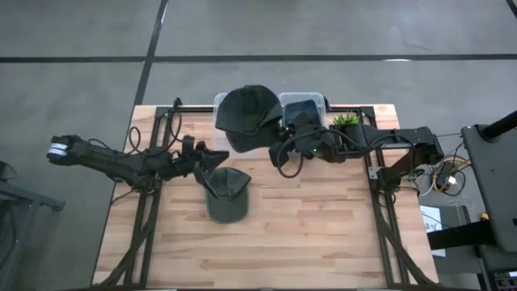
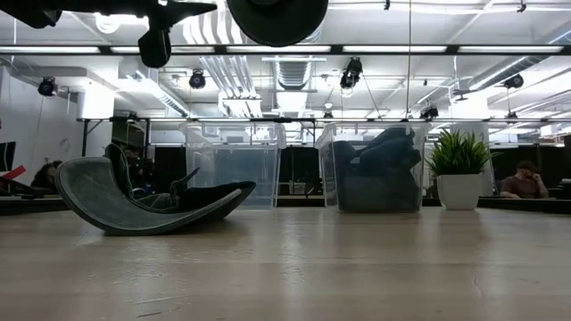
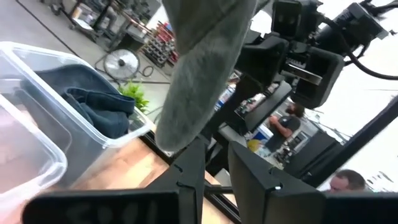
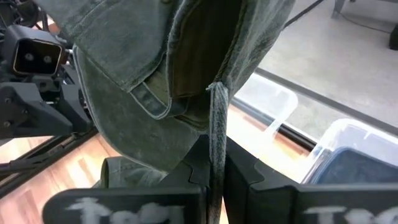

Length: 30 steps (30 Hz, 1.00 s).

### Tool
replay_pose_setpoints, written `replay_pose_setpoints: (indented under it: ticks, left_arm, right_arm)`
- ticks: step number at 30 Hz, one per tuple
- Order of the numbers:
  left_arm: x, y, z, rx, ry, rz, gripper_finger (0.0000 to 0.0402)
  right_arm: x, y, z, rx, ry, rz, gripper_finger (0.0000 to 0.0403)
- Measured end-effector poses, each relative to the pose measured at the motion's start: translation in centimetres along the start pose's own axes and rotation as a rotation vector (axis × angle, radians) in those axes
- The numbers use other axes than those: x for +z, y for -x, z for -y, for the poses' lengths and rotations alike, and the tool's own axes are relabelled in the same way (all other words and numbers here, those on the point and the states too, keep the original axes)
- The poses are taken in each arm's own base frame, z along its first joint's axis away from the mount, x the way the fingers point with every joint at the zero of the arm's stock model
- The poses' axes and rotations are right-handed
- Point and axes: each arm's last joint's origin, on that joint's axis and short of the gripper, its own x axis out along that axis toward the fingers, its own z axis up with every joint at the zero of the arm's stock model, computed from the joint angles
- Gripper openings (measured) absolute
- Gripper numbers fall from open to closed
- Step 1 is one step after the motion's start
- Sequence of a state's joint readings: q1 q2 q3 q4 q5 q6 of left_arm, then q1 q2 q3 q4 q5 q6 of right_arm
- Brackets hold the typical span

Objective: Pick & Place hat
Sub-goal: Put the right gray cap into the left transparent bin

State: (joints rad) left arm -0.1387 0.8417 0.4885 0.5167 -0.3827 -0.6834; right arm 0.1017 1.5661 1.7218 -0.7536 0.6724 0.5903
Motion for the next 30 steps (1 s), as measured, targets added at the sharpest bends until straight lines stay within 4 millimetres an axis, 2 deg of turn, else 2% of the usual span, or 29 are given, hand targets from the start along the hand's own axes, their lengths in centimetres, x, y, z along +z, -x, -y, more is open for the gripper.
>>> replay_pose_setpoints:
  ticks: [3, 9, 12, 16, 22, 30]
  left_arm:
    - [0.1, 0.0, -0.1, 0.029, 0.001, 0.024, 0.0085]
    - [0.2, 0.0, -0.2, 0.07, 0.029, 0.058, 0.0156]
    - [0.2, 0.0, -0.2, 0.072, 0.068, 0.062, 0.0178]
    - [0.5, -0.5, 0.3, 0.067, 0.04, 0.066, 0.0185]
    - [1.0, -2.3, 1.7, 0.067, -0.098, 0.065, 0.0185]
    - [1.0, -4.4, 2.4, 0.232, -0.219, 0.021, 0.0185]
  right_arm:
    - [0.0, 0.0, 0.0, 0.0, 0.0, 0.0, 0.0012]
    - [-0.1, -0.1, 0.0, -0.001, 0.002, -0.002, 0.0012]
    - [0.0, -0.1, 0.0, -0.002, -0.002, 0.001, 0.0012]
    - [0.1, -0.2, 0.2, -0.006, -0.026, 0.005, 0.0012]
    - [0.2, -0.3, 0.4, -0.013, -0.042, 0.007, 0.0012]
    - [0.2, -0.3, 0.4, -0.014, -0.039, 0.003, 0.0013]
